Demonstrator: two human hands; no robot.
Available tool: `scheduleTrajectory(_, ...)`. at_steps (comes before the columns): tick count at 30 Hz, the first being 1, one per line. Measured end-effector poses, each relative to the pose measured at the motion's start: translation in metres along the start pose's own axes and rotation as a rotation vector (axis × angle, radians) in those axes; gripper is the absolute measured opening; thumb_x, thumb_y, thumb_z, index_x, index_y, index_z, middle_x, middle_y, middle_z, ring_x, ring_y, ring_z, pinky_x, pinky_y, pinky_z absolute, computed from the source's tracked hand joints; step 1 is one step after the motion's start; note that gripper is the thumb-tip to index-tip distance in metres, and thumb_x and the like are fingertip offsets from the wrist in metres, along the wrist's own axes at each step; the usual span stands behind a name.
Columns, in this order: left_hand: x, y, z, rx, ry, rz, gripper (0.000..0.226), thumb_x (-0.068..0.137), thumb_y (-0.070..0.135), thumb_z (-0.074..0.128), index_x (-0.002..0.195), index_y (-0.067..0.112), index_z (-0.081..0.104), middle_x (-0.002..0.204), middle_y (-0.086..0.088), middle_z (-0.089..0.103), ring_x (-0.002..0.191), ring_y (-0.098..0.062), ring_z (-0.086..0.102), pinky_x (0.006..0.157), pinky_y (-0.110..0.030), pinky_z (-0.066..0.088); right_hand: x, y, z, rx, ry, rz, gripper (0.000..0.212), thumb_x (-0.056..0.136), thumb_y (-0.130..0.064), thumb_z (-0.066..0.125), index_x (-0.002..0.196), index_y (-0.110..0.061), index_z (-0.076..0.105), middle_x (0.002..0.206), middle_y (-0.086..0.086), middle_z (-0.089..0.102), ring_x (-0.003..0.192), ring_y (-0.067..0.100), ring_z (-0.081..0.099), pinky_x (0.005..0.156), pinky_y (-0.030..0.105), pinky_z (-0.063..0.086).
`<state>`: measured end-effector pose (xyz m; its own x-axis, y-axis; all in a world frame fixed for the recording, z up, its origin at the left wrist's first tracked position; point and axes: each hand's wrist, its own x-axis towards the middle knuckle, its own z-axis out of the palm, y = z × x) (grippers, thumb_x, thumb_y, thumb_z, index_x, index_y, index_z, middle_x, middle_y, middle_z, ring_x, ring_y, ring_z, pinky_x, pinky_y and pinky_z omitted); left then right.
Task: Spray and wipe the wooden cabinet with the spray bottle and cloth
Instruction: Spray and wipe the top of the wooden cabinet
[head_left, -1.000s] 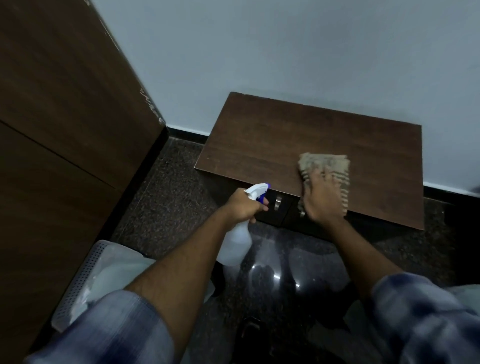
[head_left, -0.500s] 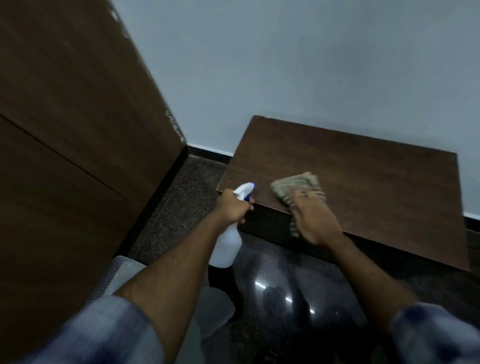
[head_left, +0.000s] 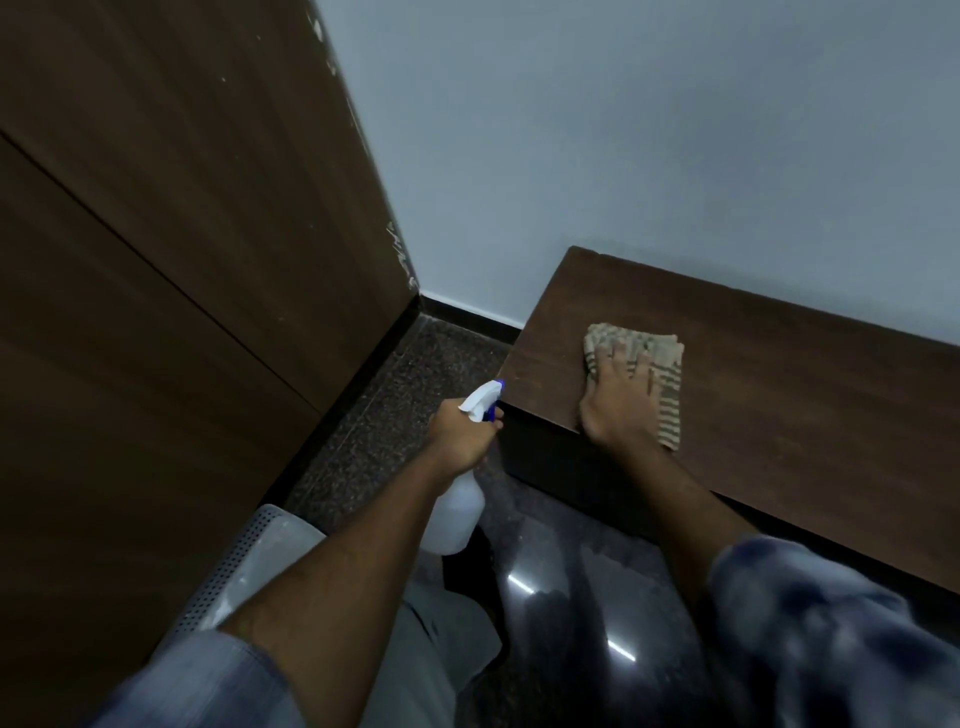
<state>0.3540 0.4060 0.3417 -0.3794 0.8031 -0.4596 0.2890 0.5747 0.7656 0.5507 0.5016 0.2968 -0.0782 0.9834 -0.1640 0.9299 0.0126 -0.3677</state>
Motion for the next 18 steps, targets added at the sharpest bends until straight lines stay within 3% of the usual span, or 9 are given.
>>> scheduleTrajectory(4,0.009,0.006,-0.011,0.03,0.0,0.028,0.028,0.086,0.005,0.065,0.108,0.019,0.075,0.079,-0.004,0.073,0.061,-0.016,0.064,0.051,-0.021,0.048,-0.016,-0.033,0.02,-0.122,-0.128,-0.547,0.054,0.107,-0.037,0.026,0.161,-0.032,0.019,0.169,-0.007,0.009,0.157,0.024,0.005,0.127,0.045,0.005)
scheduleTrajectory(6,0.018,0.016,-0.015,0.003,-0.044,0.04,0.027,0.086,0.0,0.063,0.102,0.019,0.074,0.083,-0.004,0.076,0.062,-0.017,0.067,0.054,-0.026,0.051,-0.006,-0.002,0.007,-0.185,-0.12,-0.663,0.055,0.106,-0.038,0.028,0.16,-0.031,0.023,0.168,-0.006,0.016,0.156,0.022,0.011,0.127,0.043,0.009)
scheduleTrajectory(7,0.022,0.022,-0.017,-0.006,-0.074,0.05,0.025,0.086,-0.003,0.062,0.097,0.016,0.075,0.086,-0.006,0.078,0.063,-0.016,0.069,0.057,-0.03,0.051,0.005,0.013,-0.001,-0.171,-0.079,-0.594,0.055,0.105,-0.037,0.031,0.159,-0.029,0.027,0.167,-0.002,0.022,0.155,0.023,0.016,0.126,0.044,0.013)
scheduleTrajectory(9,0.032,0.04,-0.018,0.039,-0.11,0.089,0.022,0.082,-0.006,0.063,0.086,0.01,0.077,0.082,-0.008,0.078,0.058,-0.009,0.066,0.063,-0.028,0.049,0.023,0.037,-0.02,-0.092,0.028,-0.251,0.055,0.104,-0.034,0.035,0.158,-0.022,0.032,0.165,0.006,0.027,0.152,0.03,0.023,0.125,0.047,0.018)
scheduleTrajectory(11,0.042,0.061,-0.014,0.124,-0.123,0.122,0.019,0.08,-0.004,0.061,0.081,0.006,0.077,0.077,-0.011,0.078,0.06,-0.014,0.067,0.063,-0.028,0.053,0.02,0.037,-0.023,-0.009,0.082,0.046,0.056,0.104,-0.032,0.038,0.158,-0.017,0.032,0.165,0.01,0.026,0.152,0.034,0.021,0.123,0.048,0.018)
scheduleTrajectory(12,0.046,0.072,-0.013,0.149,-0.123,0.135,0.019,0.08,-0.002,0.059,0.083,0.004,0.077,0.079,-0.014,0.078,0.061,-0.018,0.067,0.06,-0.028,0.054,0.01,0.031,-0.017,0.0,0.1,0.06,0.057,0.104,-0.033,0.039,0.157,-0.016,0.031,0.165,0.012,0.027,0.152,0.035,0.022,0.123,0.048,0.019)
scheduleTrajectory(14,0.053,0.09,-0.013,0.151,-0.137,0.157,0.025,0.083,-0.002,0.058,0.098,0.002,0.077,0.09,-0.017,0.079,0.068,-0.025,0.069,0.055,-0.03,0.054,-0.013,0.03,-0.005,-0.026,0.038,-0.192,0.056,0.104,-0.038,0.032,0.158,-0.022,0.03,0.166,0.006,0.025,0.153,0.032,0.021,0.124,0.047,0.018)
scheduleTrajectory(16,0.062,0.101,-0.013,0.11,-0.158,0.165,0.037,0.086,-0.004,0.056,0.117,0.003,0.073,0.104,-0.019,0.077,0.088,-0.035,0.074,0.068,-0.04,0.059,-0.013,0.051,-0.011,-0.129,-0.08,-0.436,0.059,0.102,-0.045,0.022,0.159,-0.031,0.027,0.168,-0.005,0.02,0.155,0.025,0.015,0.125,0.043,0.015)
scheduleTrajectory(18,0.068,0.105,-0.012,0.086,-0.163,0.166,0.041,0.086,-0.005,0.055,0.122,0.006,0.072,0.11,-0.019,0.076,0.104,-0.038,0.073,0.085,-0.049,0.061,0.02,0.064,-0.022,-0.173,-0.058,-0.356,0.061,0.101,-0.046,0.023,0.16,-0.031,0.025,0.168,-0.003,0.018,0.155,0.025,0.014,0.125,0.044,0.013)
